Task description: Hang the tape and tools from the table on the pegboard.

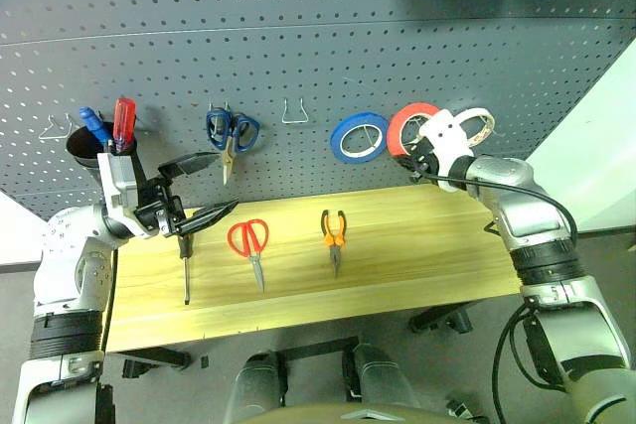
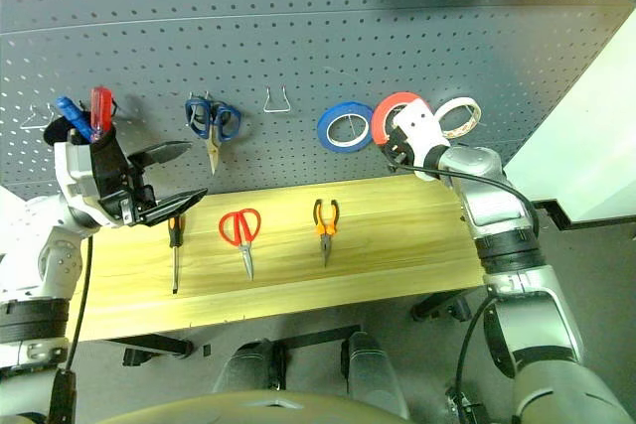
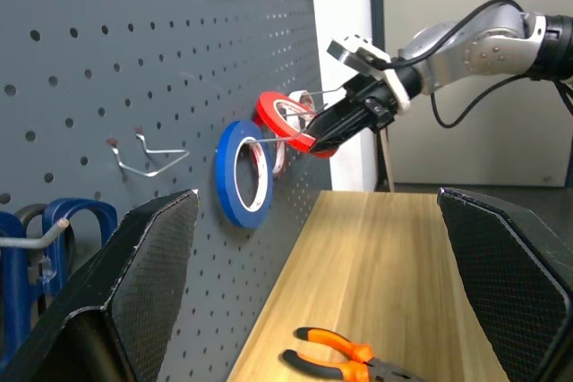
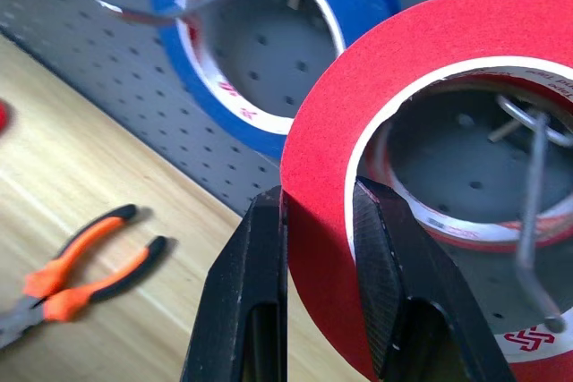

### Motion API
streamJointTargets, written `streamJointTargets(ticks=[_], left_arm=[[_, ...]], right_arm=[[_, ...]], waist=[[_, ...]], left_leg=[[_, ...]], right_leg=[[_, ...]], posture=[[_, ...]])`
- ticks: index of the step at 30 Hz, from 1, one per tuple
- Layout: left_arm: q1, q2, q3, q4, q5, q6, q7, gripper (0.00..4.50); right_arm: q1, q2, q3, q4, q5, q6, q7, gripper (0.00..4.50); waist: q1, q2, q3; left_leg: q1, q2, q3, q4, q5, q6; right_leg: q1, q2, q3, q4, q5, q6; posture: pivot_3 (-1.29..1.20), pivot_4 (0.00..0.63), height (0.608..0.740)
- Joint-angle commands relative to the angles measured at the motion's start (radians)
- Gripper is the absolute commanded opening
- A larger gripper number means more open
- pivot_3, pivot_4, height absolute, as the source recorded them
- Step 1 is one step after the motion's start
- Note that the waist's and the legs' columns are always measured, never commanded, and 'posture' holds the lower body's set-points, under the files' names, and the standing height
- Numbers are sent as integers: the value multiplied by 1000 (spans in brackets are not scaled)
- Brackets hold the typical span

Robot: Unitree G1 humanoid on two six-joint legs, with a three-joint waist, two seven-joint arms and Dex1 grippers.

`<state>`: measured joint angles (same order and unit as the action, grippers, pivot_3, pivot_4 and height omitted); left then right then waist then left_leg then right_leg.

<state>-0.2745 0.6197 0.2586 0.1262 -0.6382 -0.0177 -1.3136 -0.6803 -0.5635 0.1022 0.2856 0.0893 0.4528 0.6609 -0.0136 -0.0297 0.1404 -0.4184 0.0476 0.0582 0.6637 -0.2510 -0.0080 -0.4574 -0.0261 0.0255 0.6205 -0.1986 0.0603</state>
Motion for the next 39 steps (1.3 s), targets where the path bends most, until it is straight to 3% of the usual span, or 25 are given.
streamJointTargets(ticks=[1,6,10,11,18,22,29,33,39], left_arm=[[14,11,31,-25,0,-21,5,4500],[38,16,33,-33,1,-31,8,4500],[50,17,31,-76,-6,-11,34,4500],[52,17,32,-88,-7,-5,42,4500],[104,12,37,-162,-15,32,102,4500],[164,-5,32,-195,20,27,162,4500],[274,19,27,-237,42,25,161,4500],[291,61,16,-191,114,3,161,4500],[223,107,-82,-28,257,-28,139,4500]], right_arm=[[-30,2,-11,-3,-7,-36,14,1404],[-4,-9,-7,-60,-7,-54,47,3019],[53,-46,-41,-236,53,-3,113,4386],[68,-61,-49,-283,67,20,130,4480],[211,-196,-89,-586,222,213,262,4480],[227,-174,-67,-652,281,396,207,4480],[139,64,-44,-564,284,716,-54,4480],[85,139,-39,-509,283,792,-122,4480],[-37,266,-46,-259,216,825,-275,4480]], waist=[[0,0,0],[0,0,0],[3,0,0],[5,0,0],[6,0,-1],[1,0,-1],[4,0,-2],[18,0,-1],[28,4,4]], left_leg=[[0,0,0,0,0,0],[1,0,0,0,0,0],[1,0,0,0,0,0],[2,0,0,0,0,0],[8,0,-1,0,0,0],[11,0,-1,0,0,0],[12,1,-1,0,0,0],[11,0,-1,0,0,0],[12,0,-1,0,0,0]], right_leg=[[0,0,0,0,0,0],[0,0,0,2,0,0],[0,0,0,5,0,0],[0,0,0,6,0,0],[4,0,0,7,-1,1],[8,0,0,8,-3,-2],[8,0,0,8,-4,-3],[8,-1,0,8,-5,-5],[8,-1,0,8,-7,-8]], posture=[[34,69,740],[41,69,740],[48,70,740],[48,70,740],[53,78,740],[58,83,740],[80,94,740],[98,121,740],[101,175,740]])
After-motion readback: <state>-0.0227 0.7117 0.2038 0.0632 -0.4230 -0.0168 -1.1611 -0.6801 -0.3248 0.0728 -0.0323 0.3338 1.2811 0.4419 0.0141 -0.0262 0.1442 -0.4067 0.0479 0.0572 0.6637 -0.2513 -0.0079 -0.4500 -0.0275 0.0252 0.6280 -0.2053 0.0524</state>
